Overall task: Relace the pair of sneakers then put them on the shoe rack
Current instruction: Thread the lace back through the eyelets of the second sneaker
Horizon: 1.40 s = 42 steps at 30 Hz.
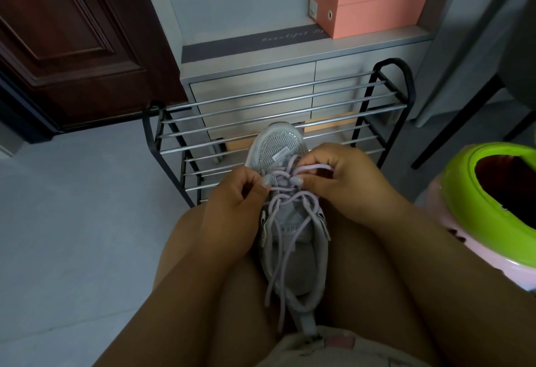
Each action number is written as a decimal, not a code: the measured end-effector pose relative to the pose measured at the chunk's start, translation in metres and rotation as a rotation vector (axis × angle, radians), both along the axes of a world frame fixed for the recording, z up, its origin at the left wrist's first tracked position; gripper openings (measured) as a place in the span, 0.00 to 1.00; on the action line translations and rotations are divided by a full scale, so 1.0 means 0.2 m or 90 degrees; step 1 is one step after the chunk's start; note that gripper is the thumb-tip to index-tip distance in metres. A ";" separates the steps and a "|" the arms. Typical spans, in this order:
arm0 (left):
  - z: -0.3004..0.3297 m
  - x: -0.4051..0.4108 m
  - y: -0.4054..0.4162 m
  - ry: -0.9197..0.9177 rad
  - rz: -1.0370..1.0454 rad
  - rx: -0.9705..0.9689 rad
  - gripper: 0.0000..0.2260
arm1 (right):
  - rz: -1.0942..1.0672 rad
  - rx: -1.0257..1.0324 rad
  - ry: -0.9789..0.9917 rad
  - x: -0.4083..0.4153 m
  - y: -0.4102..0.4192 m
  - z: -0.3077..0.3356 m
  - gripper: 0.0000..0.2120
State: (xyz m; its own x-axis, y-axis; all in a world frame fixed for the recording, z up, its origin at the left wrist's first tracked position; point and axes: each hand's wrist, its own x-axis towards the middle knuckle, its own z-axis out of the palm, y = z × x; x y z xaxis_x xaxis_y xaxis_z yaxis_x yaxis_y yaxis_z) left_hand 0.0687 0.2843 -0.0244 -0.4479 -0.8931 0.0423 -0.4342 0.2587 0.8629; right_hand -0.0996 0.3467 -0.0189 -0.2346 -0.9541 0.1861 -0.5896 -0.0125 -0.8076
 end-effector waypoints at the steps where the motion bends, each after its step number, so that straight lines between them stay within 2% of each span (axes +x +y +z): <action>1: 0.00 0.00 0.00 0.000 0.000 -0.002 0.11 | -0.012 -0.009 0.001 0.00 0.00 0.00 0.03; 3: -0.01 0.00 0.00 0.000 0.003 -0.004 0.11 | -0.023 -0.016 -0.020 -0.01 -0.01 0.00 0.05; 8: -0.01 0.00 0.00 -0.008 0.006 -0.008 0.11 | -0.007 0.007 0.030 0.01 -0.02 -0.01 0.07; 16: -0.02 0.01 0.00 0.002 0.011 -0.005 0.11 | -0.231 -0.129 -0.331 -0.04 -0.01 0.00 0.09; 19: -0.02 0.01 -0.01 0.011 0.012 -0.003 0.11 | -0.218 -0.099 -0.392 -0.06 0.00 0.00 0.09; 21: -0.02 0.01 -0.01 0.008 0.012 -0.001 0.10 | -0.163 -0.058 -0.355 -0.05 0.00 0.00 0.09; 24: -0.02 0.01 -0.01 0.015 0.005 -0.005 0.11 | -0.153 -0.076 -0.258 -0.06 0.01 0.00 0.08; 29: -0.03 0.01 -0.01 0.034 -0.002 0.003 0.11 | -0.094 -0.132 0.082 -0.06 0.01 0.00 0.06; 33: -0.04 0.00 -0.02 0.027 -0.001 0.003 0.11 | -0.038 -0.102 0.247 -0.04 -0.02 -0.02 0.08; 38: -0.03 0.01 -0.01 0.006 0.005 -0.003 0.13 | 0.021 0.034 0.262 -0.02 -0.03 0.00 0.10; 40: -0.03 0.02 -0.01 0.017 0.009 -0.003 0.13 | 0.057 0.048 0.158 -0.03 -0.02 0.00 0.09; 42: -0.02 0.02 -0.01 0.021 0.008 0.001 0.13 | 0.070 0.042 -0.007 -0.04 0.00 0.00 0.09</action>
State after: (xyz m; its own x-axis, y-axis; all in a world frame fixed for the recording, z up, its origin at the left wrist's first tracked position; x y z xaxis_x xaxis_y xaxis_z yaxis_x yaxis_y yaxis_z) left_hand 0.0717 0.2826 -0.0287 -0.4345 -0.8989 0.0560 -0.4089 0.2523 0.8770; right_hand -0.1068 0.3460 -0.0181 -0.1299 -0.9843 0.1199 -0.5785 -0.0229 -0.8153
